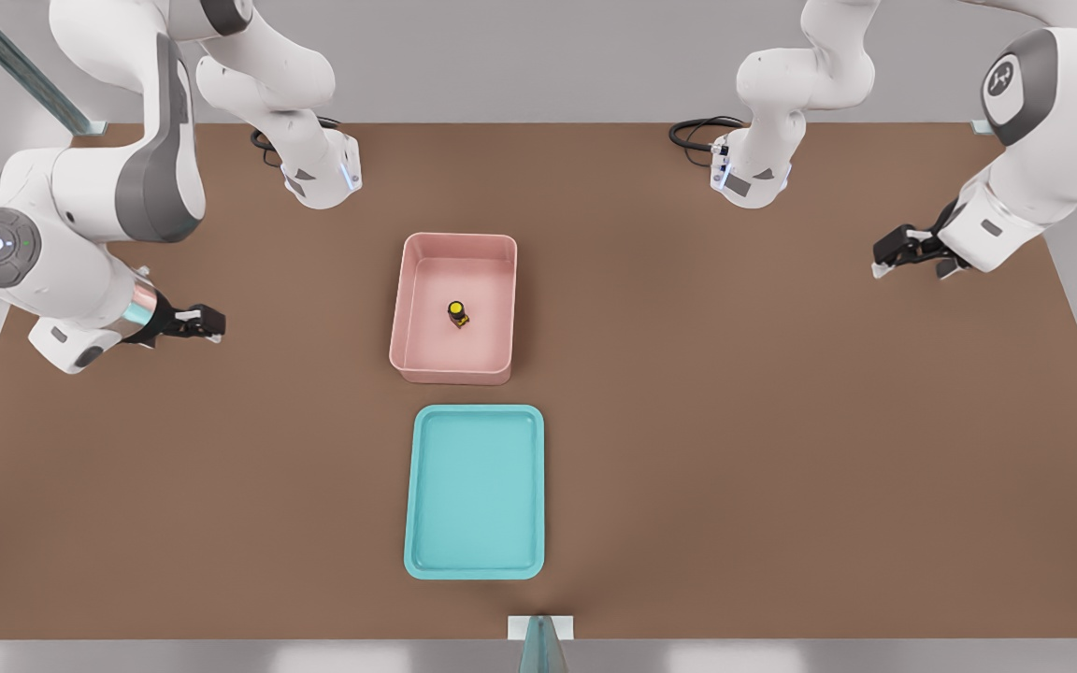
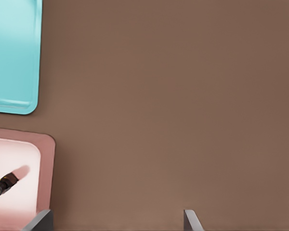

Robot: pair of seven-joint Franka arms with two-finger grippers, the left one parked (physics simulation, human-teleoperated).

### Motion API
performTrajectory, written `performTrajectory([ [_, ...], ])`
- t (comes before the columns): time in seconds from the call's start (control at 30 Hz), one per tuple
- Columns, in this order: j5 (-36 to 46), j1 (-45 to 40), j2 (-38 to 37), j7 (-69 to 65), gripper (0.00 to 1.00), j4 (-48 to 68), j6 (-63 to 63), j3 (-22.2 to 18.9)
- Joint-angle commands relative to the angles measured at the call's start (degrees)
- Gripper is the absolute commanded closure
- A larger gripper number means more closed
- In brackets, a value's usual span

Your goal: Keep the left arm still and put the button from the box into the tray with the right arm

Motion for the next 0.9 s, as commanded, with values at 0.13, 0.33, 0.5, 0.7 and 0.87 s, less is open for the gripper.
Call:
performTrajectory([
  [0.13,-4.3,17.0,8.4,-4.0,0.0,0.8,-0.1,14.0],
  [0.33,-4.1,25.6,7.3,25.3,0.0,-18.2,26.2,17.0],
  [0.5,-6.8,21.1,4.6,28.0,0.0,-37.7,50.8,17.0],
  [0.7,-12.7,23.4,7.2,32.1,0.0,-44.3,60.2,17.0],
  [0.87,-14.4,23.2,8.5,32.6,0.0,-48.2,64.1,17.1],
])
